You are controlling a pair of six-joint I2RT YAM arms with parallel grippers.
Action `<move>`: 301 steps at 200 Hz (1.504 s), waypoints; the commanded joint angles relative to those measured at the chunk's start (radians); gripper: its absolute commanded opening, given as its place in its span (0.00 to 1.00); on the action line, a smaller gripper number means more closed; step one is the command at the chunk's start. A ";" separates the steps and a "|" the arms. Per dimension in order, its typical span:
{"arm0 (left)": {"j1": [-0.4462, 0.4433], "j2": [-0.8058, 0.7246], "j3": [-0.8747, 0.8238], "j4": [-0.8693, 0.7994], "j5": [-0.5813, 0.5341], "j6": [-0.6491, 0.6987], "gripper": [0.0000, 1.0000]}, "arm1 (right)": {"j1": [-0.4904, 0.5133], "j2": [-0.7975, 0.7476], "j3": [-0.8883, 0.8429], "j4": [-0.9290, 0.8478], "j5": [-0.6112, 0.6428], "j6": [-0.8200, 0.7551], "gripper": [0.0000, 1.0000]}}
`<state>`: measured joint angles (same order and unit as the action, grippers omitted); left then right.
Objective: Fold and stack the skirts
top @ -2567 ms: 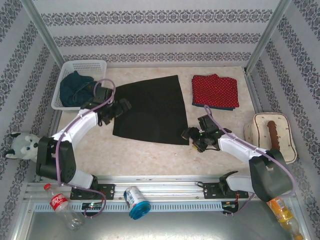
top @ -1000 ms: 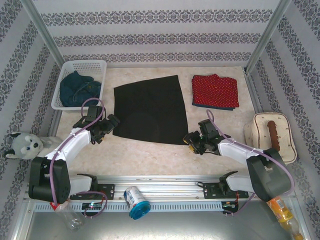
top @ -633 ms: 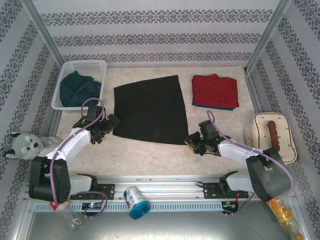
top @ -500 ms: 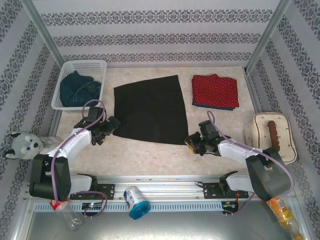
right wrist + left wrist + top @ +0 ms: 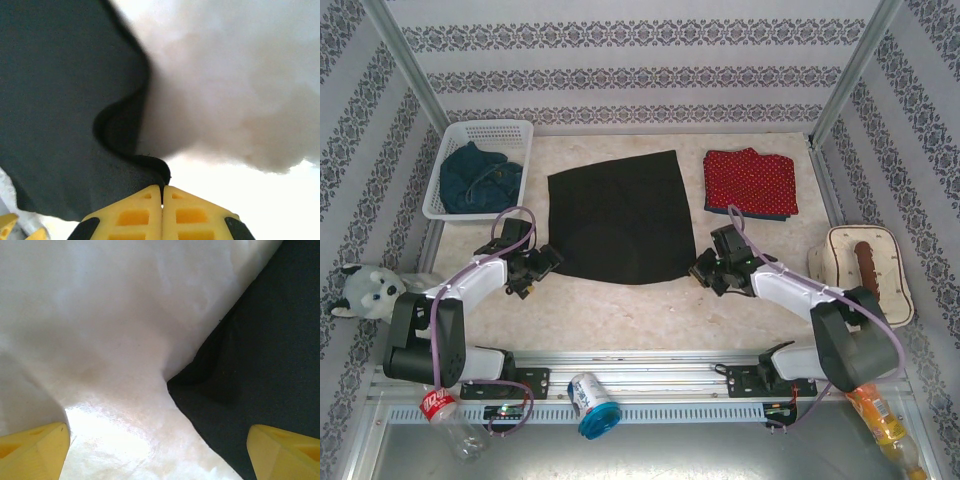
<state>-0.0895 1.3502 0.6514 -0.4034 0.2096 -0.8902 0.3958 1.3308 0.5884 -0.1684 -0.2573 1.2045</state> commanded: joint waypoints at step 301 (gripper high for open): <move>-0.005 -0.097 0.241 -0.158 -0.086 -0.026 0.00 | -0.068 -0.173 0.206 0.075 0.170 -0.286 0.00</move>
<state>-0.1101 1.2350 0.7799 -0.4389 0.1967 -0.9882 0.3805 1.0924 0.6842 -0.1837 -0.1242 1.0389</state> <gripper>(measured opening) 0.048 0.040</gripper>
